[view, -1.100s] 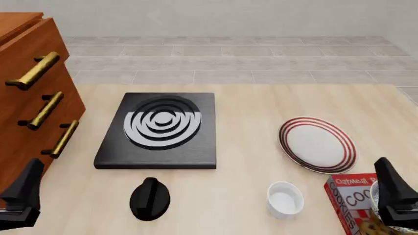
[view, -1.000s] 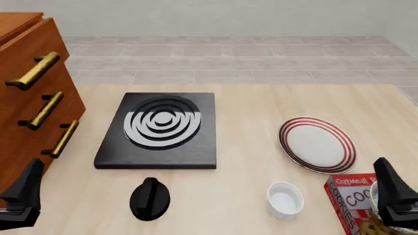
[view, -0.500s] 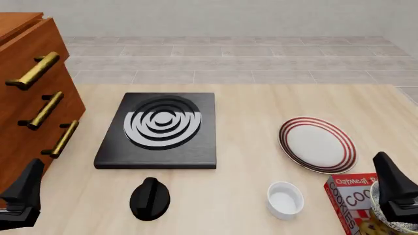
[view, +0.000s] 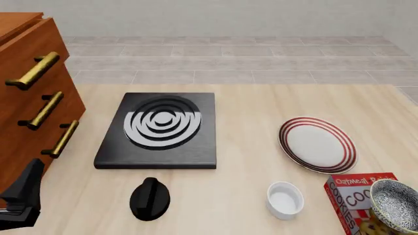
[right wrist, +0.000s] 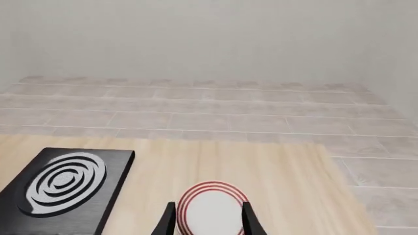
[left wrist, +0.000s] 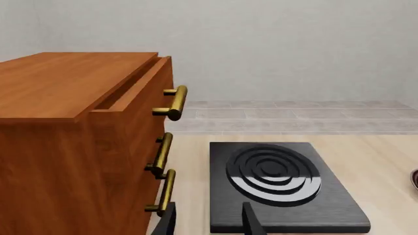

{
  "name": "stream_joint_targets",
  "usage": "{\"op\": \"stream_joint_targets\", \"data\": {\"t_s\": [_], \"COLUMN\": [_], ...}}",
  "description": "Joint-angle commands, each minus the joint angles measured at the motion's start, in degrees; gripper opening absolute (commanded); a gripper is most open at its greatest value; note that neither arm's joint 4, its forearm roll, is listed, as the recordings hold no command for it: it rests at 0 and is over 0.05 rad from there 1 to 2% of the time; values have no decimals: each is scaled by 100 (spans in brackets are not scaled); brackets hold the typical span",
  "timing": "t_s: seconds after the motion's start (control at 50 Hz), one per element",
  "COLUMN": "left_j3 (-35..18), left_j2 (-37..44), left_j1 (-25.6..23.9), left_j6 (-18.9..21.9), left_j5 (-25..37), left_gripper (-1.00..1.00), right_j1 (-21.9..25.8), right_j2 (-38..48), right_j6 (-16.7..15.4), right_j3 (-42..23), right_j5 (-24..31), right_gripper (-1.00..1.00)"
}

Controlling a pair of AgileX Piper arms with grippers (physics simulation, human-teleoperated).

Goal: Pick the akita bowl on the cookies box and place it on the plate.

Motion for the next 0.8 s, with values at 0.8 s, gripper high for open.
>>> {"op": "stream_joint_targets", "data": {"t_s": [0.8], "left_j3": [0], "left_j2": [0], "left_j1": [0], "left_j6": [0], "left_j5": [0], "left_gripper": [100], "right_j1": [-1666], "right_j2": [1198], "right_j6": [-410], "right_j3": [-947], "right_j5": [1790], "right_gripper": [100]}}
